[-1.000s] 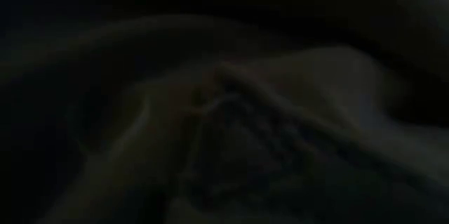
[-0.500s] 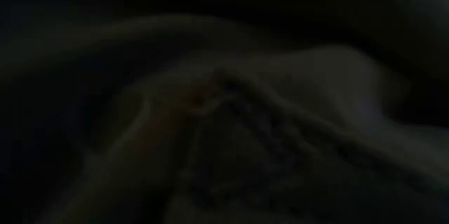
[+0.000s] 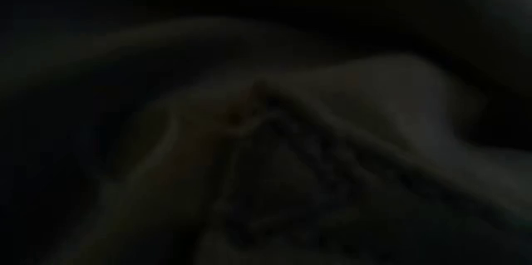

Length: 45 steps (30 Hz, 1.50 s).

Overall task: Sort clothes
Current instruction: Put the black shorts into the white bin

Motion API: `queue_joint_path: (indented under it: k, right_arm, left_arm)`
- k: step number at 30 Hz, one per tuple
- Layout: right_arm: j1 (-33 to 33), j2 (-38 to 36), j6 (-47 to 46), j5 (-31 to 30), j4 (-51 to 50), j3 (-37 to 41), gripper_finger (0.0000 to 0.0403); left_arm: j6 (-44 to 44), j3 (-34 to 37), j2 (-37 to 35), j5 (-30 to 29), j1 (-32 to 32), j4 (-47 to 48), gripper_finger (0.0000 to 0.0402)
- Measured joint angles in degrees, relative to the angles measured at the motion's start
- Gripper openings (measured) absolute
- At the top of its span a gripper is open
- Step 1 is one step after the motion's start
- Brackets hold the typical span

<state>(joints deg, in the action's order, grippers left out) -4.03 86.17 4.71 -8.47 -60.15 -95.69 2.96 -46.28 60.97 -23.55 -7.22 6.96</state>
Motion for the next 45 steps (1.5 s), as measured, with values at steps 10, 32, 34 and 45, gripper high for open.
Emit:
queue_joint_path:
  k: [10,32,34,45]
  right_arm:
    - [-5.5,2.5,-1.3,-7.1,33.5,29.1,0.0244]
    - [0.6,26.7,0.1,-6.5,40.3,31.6,0.0206]
    - [0.6,26.9,0.5,-6.5,40.2,31.5,0.0164]
    - [-2.3,19.5,3.3,-9.1,35.3,32.3,0.0027]
  left_arm:
    - [0.1,0.0,0.0,0.0,0.0,0.0,0.0188]
    - [0.5,-0.1,0.0,0.0,0.0,0.0,0.0188]
    - [0.6,-0.1,0.0,0.0,0.0,-0.1,0.0188]
    - [2.0,-0.1,0.0,0.0,0.0,0.0,0.0188]
